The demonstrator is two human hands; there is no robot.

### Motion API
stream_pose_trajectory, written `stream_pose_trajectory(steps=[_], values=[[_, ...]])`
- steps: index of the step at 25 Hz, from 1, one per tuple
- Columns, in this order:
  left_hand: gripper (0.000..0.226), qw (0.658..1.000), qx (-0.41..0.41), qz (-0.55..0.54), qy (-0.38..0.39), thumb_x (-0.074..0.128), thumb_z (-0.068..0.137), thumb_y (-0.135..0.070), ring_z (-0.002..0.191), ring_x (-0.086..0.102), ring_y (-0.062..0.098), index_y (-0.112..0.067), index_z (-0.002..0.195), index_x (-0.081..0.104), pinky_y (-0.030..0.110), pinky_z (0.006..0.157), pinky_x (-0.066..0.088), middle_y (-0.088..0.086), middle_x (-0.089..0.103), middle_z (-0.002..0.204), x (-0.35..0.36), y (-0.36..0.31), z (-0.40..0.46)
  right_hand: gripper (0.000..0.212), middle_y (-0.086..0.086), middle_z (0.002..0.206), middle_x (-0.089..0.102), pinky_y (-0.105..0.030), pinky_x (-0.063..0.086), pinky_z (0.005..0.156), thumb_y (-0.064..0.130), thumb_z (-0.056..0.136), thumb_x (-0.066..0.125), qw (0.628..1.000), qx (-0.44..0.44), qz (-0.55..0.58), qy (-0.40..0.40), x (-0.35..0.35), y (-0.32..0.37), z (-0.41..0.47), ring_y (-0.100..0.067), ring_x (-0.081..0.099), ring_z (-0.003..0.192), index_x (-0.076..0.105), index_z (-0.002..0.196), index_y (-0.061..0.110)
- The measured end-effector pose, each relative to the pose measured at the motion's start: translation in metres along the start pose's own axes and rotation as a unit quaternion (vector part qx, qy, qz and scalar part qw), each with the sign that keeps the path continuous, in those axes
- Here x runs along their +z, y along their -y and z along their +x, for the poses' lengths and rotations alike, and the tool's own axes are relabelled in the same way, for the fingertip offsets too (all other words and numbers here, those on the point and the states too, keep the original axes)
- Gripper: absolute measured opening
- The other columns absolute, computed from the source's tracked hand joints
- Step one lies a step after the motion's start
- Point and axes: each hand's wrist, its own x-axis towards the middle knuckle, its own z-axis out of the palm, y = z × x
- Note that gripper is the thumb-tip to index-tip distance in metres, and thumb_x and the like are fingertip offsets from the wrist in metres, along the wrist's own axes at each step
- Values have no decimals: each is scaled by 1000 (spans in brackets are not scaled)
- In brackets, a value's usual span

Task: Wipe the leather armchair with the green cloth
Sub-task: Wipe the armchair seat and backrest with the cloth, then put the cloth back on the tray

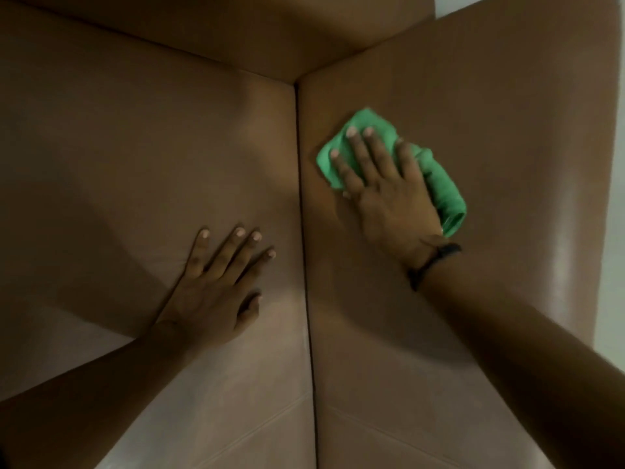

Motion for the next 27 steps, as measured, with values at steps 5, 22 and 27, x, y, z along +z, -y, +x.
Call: stream_pose_trajectory(steps=[5,22,27], values=[[88,1000,-2,8,3,59,97,-52,174,24,38,-23,177,37,73,138,4,14,27,187,-3,-2,0,66,-10,182,8,-57,6,127,47,115,39,992,98,27,-74,16,-29,-73,-33,11,167,15,174,28],[80,982,92,86,141,52,93,-52,155,55,44,-14,163,61,66,127,46,23,54,170,-119,65,-75,36,4,120,81,-42,56,67,19,79,66,977,-9,213,0,26,142,-258,-28,73,92,84,109,25],[78,986,-39,103,123,49,103,-49,155,55,48,-3,165,54,66,125,48,27,54,168,-273,134,-126,57,6,138,73,-46,54,77,5,85,51,894,111,426,-80,-146,186,-199,-32,69,107,74,133,25]])
